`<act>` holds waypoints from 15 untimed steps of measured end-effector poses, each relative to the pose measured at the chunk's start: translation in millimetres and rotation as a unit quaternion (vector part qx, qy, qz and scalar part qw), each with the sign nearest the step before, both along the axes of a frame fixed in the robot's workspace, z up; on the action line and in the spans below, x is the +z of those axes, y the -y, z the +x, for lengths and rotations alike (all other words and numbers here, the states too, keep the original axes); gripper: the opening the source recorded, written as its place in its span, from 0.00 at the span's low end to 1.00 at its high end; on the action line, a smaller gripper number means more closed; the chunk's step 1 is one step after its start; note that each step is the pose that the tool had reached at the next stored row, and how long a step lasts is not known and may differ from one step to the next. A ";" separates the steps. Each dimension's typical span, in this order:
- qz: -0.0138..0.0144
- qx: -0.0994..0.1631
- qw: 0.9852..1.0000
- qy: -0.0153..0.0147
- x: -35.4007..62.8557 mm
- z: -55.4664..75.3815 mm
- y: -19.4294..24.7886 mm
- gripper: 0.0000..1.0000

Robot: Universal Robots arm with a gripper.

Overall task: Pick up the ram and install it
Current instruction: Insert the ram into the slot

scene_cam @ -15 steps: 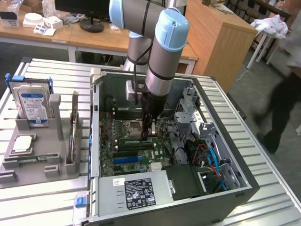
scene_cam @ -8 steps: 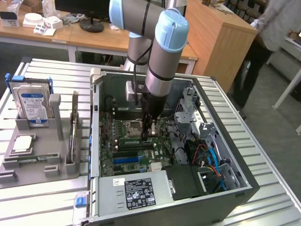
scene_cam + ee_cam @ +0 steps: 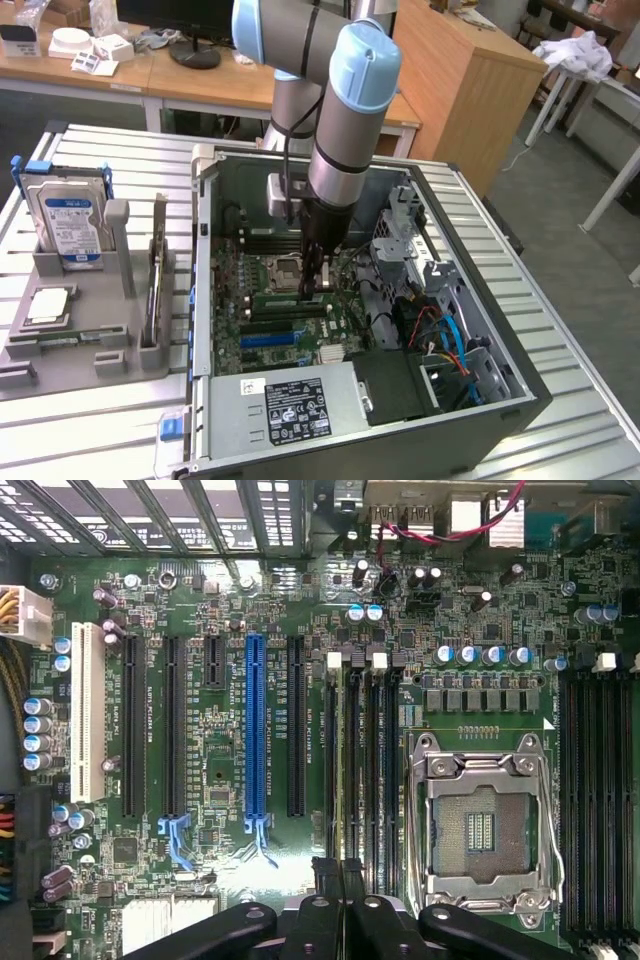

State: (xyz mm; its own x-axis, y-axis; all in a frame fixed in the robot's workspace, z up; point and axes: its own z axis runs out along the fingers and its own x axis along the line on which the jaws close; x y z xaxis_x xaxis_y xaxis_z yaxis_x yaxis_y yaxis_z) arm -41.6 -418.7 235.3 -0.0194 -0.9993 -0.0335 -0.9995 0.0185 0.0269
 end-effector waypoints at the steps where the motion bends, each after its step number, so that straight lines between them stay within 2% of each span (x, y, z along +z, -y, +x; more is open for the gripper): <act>1: 0.000 0.000 1.000 0.000 -0.2 -0.4 0.0 0.12; 14: 0.000 0.000 1.000 0.000 -2.2 -0.5 0.0 0.12; 15: 0.001 0.000 1.000 0.000 -3.1 -0.5 -0.1 0.12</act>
State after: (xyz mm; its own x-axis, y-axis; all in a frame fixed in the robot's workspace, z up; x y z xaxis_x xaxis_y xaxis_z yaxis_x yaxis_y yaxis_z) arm -42.1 -418.6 232.2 -0.0195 -0.9992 -0.0356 -0.9995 0.0185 0.0268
